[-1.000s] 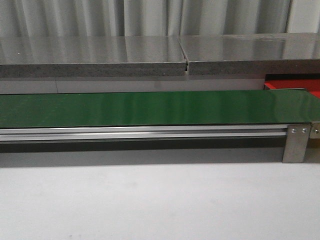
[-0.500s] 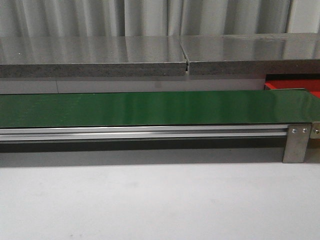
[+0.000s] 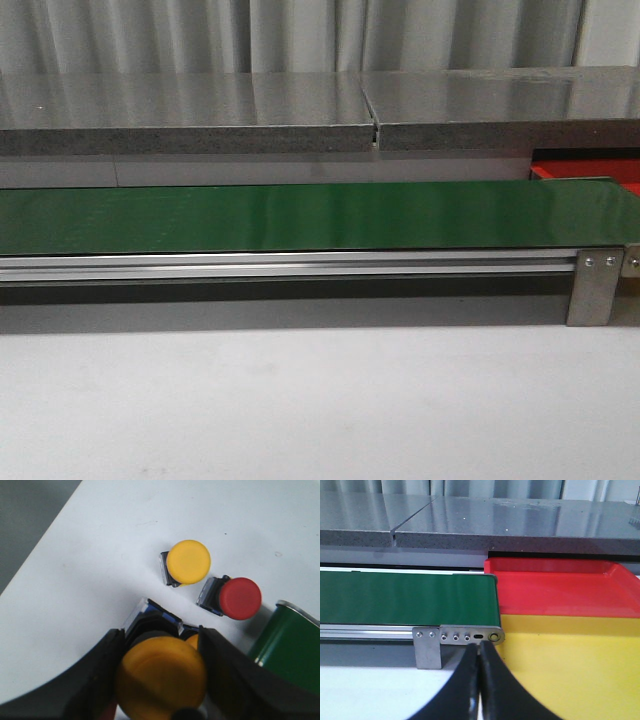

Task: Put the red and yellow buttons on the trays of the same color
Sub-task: 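Reach the left gripper down to the button cluster and grasp a yellow button, then carry the yellow button onto the green belt and open the left gripper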

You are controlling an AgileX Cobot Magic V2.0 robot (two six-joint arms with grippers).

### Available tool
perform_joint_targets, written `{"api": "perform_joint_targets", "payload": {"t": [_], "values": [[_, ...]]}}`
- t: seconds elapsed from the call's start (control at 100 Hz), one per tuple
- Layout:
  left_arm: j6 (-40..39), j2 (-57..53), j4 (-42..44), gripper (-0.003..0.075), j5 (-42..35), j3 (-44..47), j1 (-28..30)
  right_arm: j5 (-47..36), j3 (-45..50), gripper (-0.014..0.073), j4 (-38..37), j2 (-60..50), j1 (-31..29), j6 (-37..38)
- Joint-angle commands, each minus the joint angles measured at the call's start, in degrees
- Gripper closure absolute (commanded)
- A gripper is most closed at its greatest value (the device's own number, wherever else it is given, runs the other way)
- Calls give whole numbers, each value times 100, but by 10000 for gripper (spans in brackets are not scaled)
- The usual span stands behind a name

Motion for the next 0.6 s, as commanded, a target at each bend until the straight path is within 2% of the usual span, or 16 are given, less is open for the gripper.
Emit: {"api": "perform_joint_targets", "payload": {"t": [0.0, 0.36, 0.59], "values": [[64, -630, -78, 458, 69, -178, -123, -449, -52, 660, -37, -89, -44, -17], [64, -997, -78, 458, 431, -142, -1079, -449, -52, 660, -37, -89, -44, -17], [64, -997, -52, 458, 292, 358, -1626, -449, -52, 660, -37, -89, -44, -17]]}}
